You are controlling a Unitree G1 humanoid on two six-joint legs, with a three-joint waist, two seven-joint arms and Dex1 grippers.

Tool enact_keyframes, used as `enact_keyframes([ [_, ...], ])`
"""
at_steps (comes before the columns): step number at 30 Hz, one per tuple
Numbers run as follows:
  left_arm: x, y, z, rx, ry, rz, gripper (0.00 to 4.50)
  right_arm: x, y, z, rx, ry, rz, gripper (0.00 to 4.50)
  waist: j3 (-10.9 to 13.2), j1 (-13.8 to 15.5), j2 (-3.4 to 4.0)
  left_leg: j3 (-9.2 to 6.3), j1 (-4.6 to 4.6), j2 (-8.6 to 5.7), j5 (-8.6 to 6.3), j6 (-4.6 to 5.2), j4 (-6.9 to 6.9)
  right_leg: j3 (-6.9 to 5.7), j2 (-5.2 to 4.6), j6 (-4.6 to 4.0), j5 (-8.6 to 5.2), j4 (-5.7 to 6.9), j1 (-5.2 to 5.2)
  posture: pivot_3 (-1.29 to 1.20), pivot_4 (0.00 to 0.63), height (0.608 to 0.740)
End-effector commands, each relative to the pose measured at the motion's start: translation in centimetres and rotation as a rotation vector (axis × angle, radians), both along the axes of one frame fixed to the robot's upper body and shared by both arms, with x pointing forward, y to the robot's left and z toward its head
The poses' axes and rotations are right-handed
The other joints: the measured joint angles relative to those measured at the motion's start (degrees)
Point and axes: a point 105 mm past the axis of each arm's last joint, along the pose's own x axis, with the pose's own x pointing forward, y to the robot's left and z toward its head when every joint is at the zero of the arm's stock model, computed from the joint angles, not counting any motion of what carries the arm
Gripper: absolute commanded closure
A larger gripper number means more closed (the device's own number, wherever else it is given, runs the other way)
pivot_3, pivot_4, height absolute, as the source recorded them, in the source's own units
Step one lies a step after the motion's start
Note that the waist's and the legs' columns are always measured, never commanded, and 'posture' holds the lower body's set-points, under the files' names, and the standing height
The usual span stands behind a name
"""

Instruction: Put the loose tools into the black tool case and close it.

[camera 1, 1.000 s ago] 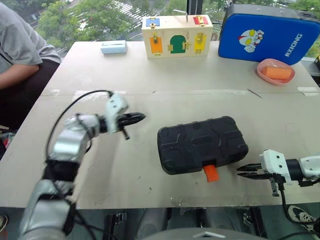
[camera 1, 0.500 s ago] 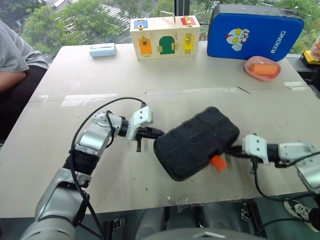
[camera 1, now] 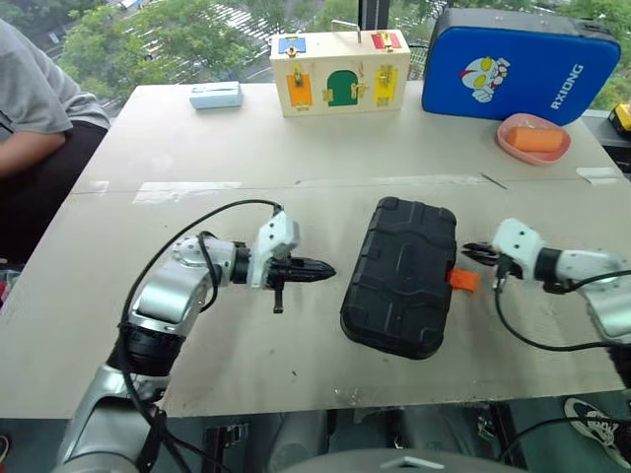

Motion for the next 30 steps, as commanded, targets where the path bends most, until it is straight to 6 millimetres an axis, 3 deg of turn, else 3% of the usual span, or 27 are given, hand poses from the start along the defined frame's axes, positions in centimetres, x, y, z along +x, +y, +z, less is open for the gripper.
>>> enact_keyframes([
  [1,-0.1,-2.2,3.2,-0.069,-0.013,-0.044,4.39,-1.3,-0.3,3.4,0.094,-0.009,0.022,4.5,0.0,0.31,0.0,-0.04,-0.03,0.0,0.0,0.01,0.07,-0.02,0.0,0.0,0.0,0.0,0.04,0.0,0.15,0.735],
  [5,0.7,-5.3,3.2,-0.054,-0.042,-0.104,4.39,-3.8,0.2,4.7,0.17,0.058,0.062,4.5,-0.01,0.46,0.01,-0.07,-0.11,-0.02,-0.02,0.03,0.22,-0.09,0.03,0.01,0.01,0.0,0.08,0.0,0.15,0.735],
  [11,2.7,-8.9,-0.5,0.089,-0.119,-0.174,4.39,-6.6,2.1,3.0,0.169,0.125,0.089,4.5,-0.02,0.01,0.02,-0.04,-0.13,-0.03,-0.03,0.05,0.25,-0.05,0.06,0.02,0.01,0.04,0.07,0.0,0.15,0.735],
  [17,3.3,-9.3,-2.1,0.158,-0.16,-0.218,4.39,-6.5,4.0,0.9,0.166,0.146,0.071,4.5,-0.07,-0.08,-0.03,-0.01,-0.01,-0.03,-0.03,0.06,0.31,0.01,0.06,0.09,0.05,0.03,0.17,0.0,0.15,0.735],
  [23,2.8,-9.2,-2.1,0.153,-0.161,-0.243,4.39,-5.7,3.2,-2.5,0.104,0.192,-0.027,4.5,-0.19,-0.14,-0.22,-0.03,0.29,-0.04,-0.12,0.21,0.31,0.0,0.06,0.09,0.05,-0.02,0.46,0.0,0.15,0.735],
  [30,2.6,-9.7,-1.9,0.145,-0.167,-0.25,4.39,-4.9,4.4,-2.6,0.132,0.179,-0.033,4.5,-0.2,-0.08,-0.19,-0.07,0.27,-0.04,-0.05,0.09,0.29,-0.02,0.06,0.09,0.04,-0.04,0.44,0.0,0.15,0.735],
])
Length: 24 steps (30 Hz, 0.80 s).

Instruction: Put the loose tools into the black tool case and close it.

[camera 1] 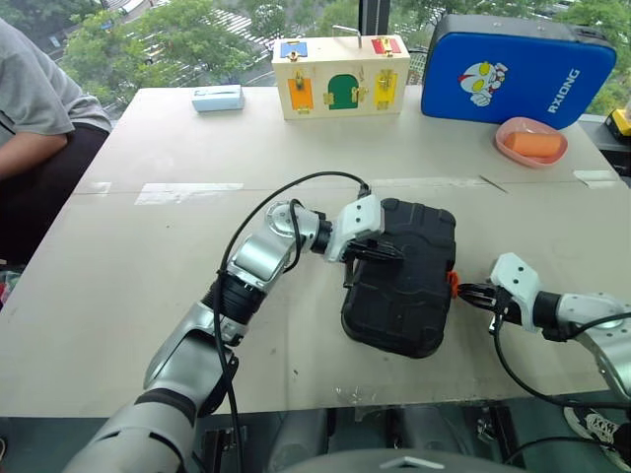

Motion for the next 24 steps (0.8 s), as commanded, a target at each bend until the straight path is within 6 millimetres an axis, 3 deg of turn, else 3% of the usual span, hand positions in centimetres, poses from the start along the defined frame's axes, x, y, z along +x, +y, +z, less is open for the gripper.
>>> enact_keyframes([
  [1,-0.4,0.0,-1.7,0.06,0.032,0.002,4.39,0.6,1.0,1.0,0.019,-0.043,0.007,4.5,0.0,0.01,0.0,-0.01,0.0,0.0,0.0,0.01,0.0,0.0,0.0,0.0,0.0,0.0,0.0,0.0,0.15,0.735],
  [6,-0.7,0.1,-3.0,0.14,-0.014,-0.04,4.39,1.0,2.7,2.3,0.068,-0.063,0.028,4.5,-0.01,0.09,0.01,-0.03,-0.01,-0.01,0.0,0.0,0.01,-0.03,0.0,0.0,0.0,-0.01,0.01,0.0,0.15,0.735],
  [11,-0.5,0.3,-4.4,0.235,-0.133,-0.088,4.39,0.1,4.7,5.1,0.181,-0.068,0.09,4.5,-0.01,-0.13,0.02,-0.03,-0.01,-0.01,-0.02,0.03,0.0,-0.01,0.0,0.0,0.0,-0.01,0.0,0.0,0.15,0.735],
  [17,0.2,0.0,-5.5,0.312,-0.261,-0.14,4.39,-0.4,5.7,8.0,0.269,-0.073,0.103,4.5,-0.09,-0.58,0.05,-0.01,0.03,0.0,-0.12,0.2,0.0,0.06,0.01,0.0,0.01,0.02,0.0,0.0,0.15,0.735],
  [21,0.3,-0.3,-5.4,0.298,-0.248,-0.138,4.39,-0.8,6.2,8.2,0.297,-0.046,0.115,4.5,-0.45,-0.86,-0.06,-0.06,0.12,0.0,-0.17,0.29,-0.02,0.02,0.04,0.02,0.02,-0.02,0.07,0.0,0.15,0.735],
  [24,0.2,-0.3,-5.5,0.298,-0.242,-0.142,4.39,-0.8,6.0,7.2,0.261,-0.036,0.111,4.5,-0.68,-0.39,0.19,-0.06,0.13,-0.01,-0.19,0.32,-0.03,0.02,0.03,0.02,0.01,-0.03,0.09,0.0,0.15,0.735],
])
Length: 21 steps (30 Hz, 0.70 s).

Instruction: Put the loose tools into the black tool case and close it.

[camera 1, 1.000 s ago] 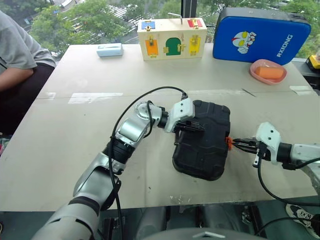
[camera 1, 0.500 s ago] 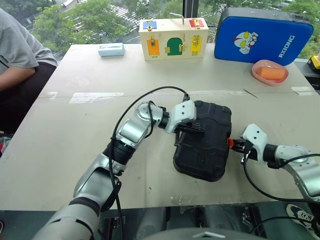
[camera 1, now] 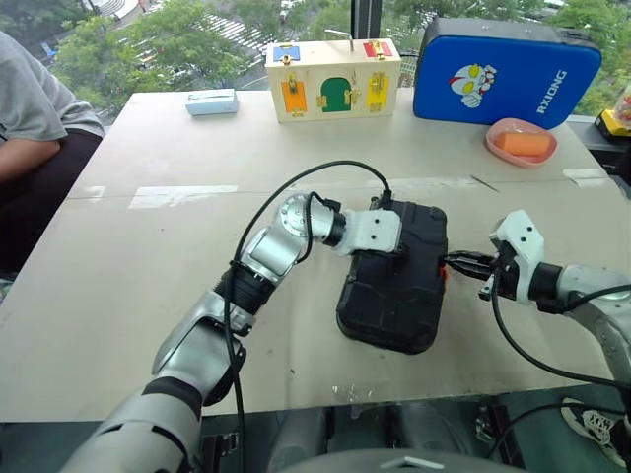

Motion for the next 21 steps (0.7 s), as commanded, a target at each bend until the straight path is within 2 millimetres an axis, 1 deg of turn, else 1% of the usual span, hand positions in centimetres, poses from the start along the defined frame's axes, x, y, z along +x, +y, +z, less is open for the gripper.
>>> enact_keyframes([
  [1,-0.4,1.6,-5.3,0.163,0.116,0.05,4.39,-0.6,0.5,0.5,-0.024,-0.056,0.05,4.5,-0.02,0.89,-0.01,-0.02,-0.01,-0.03,-0.01,0.02,0.0,-0.05,0.02,0.01,-0.01,-0.01,0.02,0.0,0.15,0.735],
  [3,-0.5,1.7,-5.3,0.157,0.125,0.057,4.39,-0.3,-0.4,0.6,-0.037,-0.063,0.019,4.5,-0.02,1.14,-0.02,-0.11,-0.07,-0.09,-0.04,0.07,0.1,-0.19,0.09,0.05,-0.03,-0.07,0.08,0.0,0.15,0.735],
  [6,-0.6,2.0,-5.2,0.14,0.146,0.065,4.39,-0.2,-2.6,0.9,-0.067,-0.068,-0.026,4.5,-0.03,1.08,-0.01,-0.11,-0.05,-0.1,-0.06,0.11,0.18,-0.18,0.06,0.07,-0.04,-0.05,0.14,0.0,0.15,0.735],
  [8,-0.9,2.0,-5.1,0.126,0.159,0.053,4.39,-0.2,-3.8,0.6,-0.09,-0.063,-0.048,4.5,-0.04,0.98,-0.02,-0.13,-0.04,-0.1,-0.07,0.11,0.17,-0.19,0.04,0.07,-0.04,-0.05,0.14,0.0,0.15,0.735],
  [10,-1.2,1.8,-4.9,0.106,0.182,0.046,4.39,-0.3,-4.4,0.0,-0.103,-0.055,-0.056,4.5,-0.05,0.82,-0.02,-0.16,-0.02,-0.08,-0.07,0.11,0.13,-0.18,0.0,0.07,-0.04,-0.06,0.15,0.0,0.15,0.735],
  [13,-1.8,1.5,-4.4,0.075,0.235,0.037,4.39,-0.3,-4.5,-0.9,-0.106,-0.05,-0.059,4.5,-0.06,0.72,-0.01,-0.2,0.0,-0.07,-0.07,0.11,0.05,-0.17,-0.02,0.06,-0.05,-0.06,0.14,0.0,0.15,0.735],
  [16,-2.3,1.7,-4.3,0.082,0.263,0.022,4.39,-0.3,-4.0,-1.5,-0.099,-0.046,-0.055,4.5,-0.06,0.76,-0.01,-0.2,0.0,-0.07,-0.07,0.11,0.04,-0.16,0.0,0.06,-0.05,-0.08,0.12,0.0,0.15,0.735],
  [21,-2.1,2.3,-4.2,0.08,0.283,0.058,4.39,-0.5,-3.5,-2.5,-0.101,-0.033,-0.042,4.5,-0.06,0.86,-0.01,-0.21,-0.01,-0.08,-0.07,0.11,0.04,-0.16,-0.02,0.06,-0.05,-0.09,0.13,0.0,0.15,0.735],
])
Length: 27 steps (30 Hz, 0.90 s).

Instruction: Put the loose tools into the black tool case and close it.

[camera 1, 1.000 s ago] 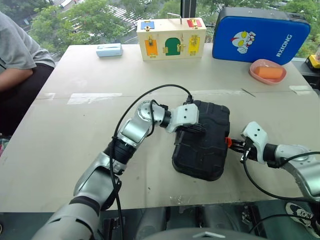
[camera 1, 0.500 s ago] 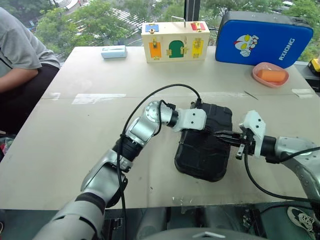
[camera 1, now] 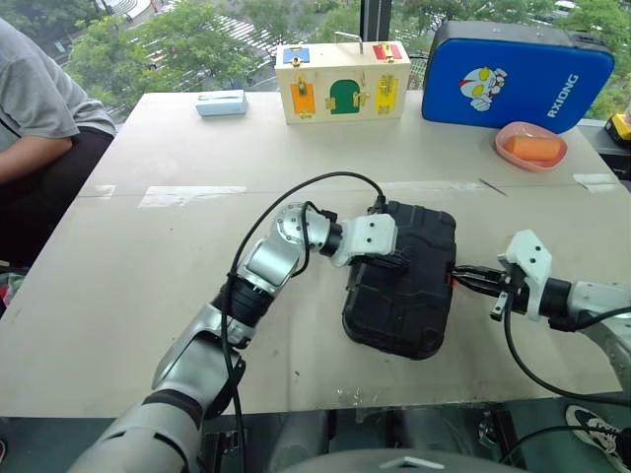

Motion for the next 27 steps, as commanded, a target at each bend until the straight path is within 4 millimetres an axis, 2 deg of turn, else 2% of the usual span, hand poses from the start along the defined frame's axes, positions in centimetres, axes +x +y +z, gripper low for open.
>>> enact_keyframes([
  [1,-0.7,1.4,-3.6,0.119,0.141,0.039,4.39,0.1,0.1,0.1,-0.006,-0.03,0.003,4.5,0.0,-0.01,0.0,0.0,0.0,0.0,0.0,0.0,0.01,0.0,0.0,0.0,0.0,0.0,0.0,0.0,0.15,0.735],
  [3,-0.5,1.6,-3.5,0.112,0.156,0.072,4.39,0.0,0.0,-0.5,-0.019,-0.017,0.004,4.5,0.0,-0.02,0.0,0.01,0.0,0.0,0.0,0.0,0.01,0.01,0.0,0.0,0.0,0.0,0.0,0.0,0.15,0.735],
  [7,-0.6,2.2,-3.5,0.113,0.166,0.083,4.39,0.2,-1.7,-2.5,-0.098,0.015,-0.047,4.5,-0.02,-0.06,-0.02,-0.02,0.01,0.0,0.0,0.0,0.01,-0.01,0.0,0.0,0.0,0.0,0.01,0.0,0.15,0.735],
  [14,-0.7,2.4,-3.5,0.118,0.16,0.091,4.39,0.2,-3.7,-0.2,-0.101,-0.027,-0.053,4.5,-0.02,0.26,-0.02,-0.07,0.17,-0.05,-0.01,0.01,0.06,0.0,-0.03,0.0,0.0,-0.05,0.27,0.0,0.15,0.735],
  [17,-0.8,2.2,-3.5,0.113,0.159,0.092,4.39,0.0,-4.1,0.2,-0.104,-0.025,-0.047,4.5,-0.03,0.14,0.04,-0.08,0.17,-0.05,-0.01,0.01,0.01,0.01,-0.08,0.0,0.0,-0.04,0.25,0.0,0.15,0.735],
  [21,-1.0,1.9,-3.5,0.107,0.163,0.081,4.39,-0.2,-3.9,-1.0,-0.101,0.0,-0.046,4.5,-0.03,0.18,0.03,-0.13,0.16,-0.04,-0.01,0.01,0.01,0.01,-0.08,0.0,0.0,-0.07,0.26,0.0,0.15,0.735],
  [27,-1.1,1.5,-3.2,0.114,0.156,0.055,4.39,-0.3,-2.3,-3.8,-0.086,0.048,-0.021,4.5,-0.02,0.21,0.04,-0.15,0.14,-0.05,0.0,0.0,0.01,0.02,-0.09,0.0,0.0,-0.07,0.25,0.0,0.15,0.735],
])
